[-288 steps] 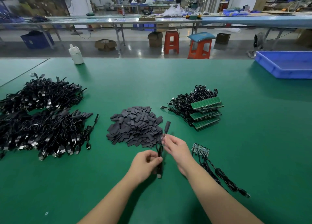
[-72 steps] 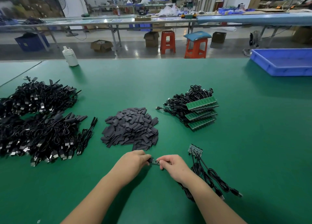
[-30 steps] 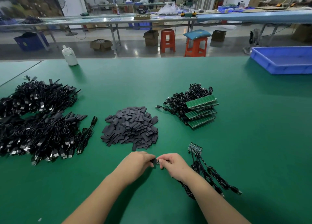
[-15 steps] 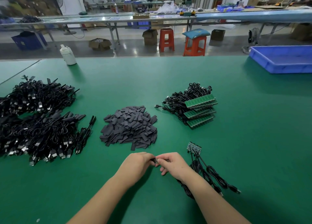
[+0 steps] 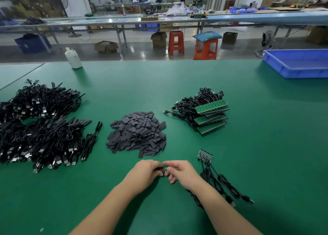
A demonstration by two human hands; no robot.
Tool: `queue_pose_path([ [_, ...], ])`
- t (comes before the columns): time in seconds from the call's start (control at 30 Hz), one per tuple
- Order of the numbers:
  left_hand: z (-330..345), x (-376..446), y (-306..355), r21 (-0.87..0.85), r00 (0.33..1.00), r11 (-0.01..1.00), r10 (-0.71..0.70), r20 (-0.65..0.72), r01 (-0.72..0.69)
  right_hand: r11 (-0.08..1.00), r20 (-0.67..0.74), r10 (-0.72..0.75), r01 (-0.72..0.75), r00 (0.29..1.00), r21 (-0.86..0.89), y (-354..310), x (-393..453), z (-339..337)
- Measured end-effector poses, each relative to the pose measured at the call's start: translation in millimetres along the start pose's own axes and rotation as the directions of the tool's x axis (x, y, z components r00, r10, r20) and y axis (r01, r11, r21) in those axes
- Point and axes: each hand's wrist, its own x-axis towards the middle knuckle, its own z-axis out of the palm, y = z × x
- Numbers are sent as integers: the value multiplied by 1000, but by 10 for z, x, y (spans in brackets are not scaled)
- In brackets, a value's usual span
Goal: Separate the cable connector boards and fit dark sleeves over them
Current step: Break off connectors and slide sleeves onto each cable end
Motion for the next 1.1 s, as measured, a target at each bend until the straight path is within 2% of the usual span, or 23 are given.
queue_pose_path([
  [0.2,-14,-5,40,-22,999,999,-40,28,41,999,23,-6,7,1000,-43,30,5,-2],
  [0.4,-8,-54,39,-70,999,996,-52,-3,52,999,31,-4,5,1000,-43,54,31,-11],
  [0.73,64,-36,54,19,999,1000,-7,40,7,994,67,-50,56,997,-91,76,32,10],
  [0.9,87,-20,74,-11,999,1000,-29,-33,29,996,42,-52,54,998,-66,55,24,14],
  [1.03,65,-11,48,-24,993,998,-54,-106,52,999,11,-7,7,1000,45,30,13,9],
  [1.1,47,-23,25,-12,990,999,-45,-132,44,999,19,17,-17,1000,44,4,6,6],
])
